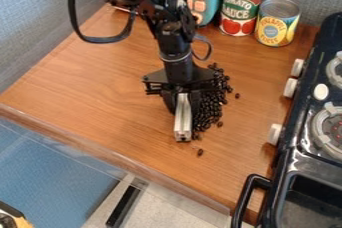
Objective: Sweep into pile
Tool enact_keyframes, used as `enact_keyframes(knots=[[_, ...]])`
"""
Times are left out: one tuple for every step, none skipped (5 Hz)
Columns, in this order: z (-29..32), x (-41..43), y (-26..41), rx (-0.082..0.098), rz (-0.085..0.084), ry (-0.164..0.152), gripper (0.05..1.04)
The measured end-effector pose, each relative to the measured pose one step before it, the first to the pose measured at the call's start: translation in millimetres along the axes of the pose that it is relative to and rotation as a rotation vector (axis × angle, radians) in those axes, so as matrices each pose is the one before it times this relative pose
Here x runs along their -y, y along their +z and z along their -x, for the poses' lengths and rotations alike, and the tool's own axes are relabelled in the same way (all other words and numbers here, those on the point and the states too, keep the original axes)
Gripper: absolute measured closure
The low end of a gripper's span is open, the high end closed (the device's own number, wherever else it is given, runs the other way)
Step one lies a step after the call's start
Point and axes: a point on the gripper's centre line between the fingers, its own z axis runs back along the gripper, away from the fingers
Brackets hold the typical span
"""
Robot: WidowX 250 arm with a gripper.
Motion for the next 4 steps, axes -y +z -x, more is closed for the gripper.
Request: enact_keyframes(knots=[[2.33, -2.07, 4.68, -0.0078, -0.0132, -0.0018, 0.694], [23.73, -18.68, 16.03, -0.0603, -0.046, -0.0146, 0.695], [-9.74, -17.81, 25.11, 0.0301, -0.0089, 0.0147, 0.695], [-16.1, -11.87, 14.08, 0.0277, -0.0434, -0.0475, 0.695]])
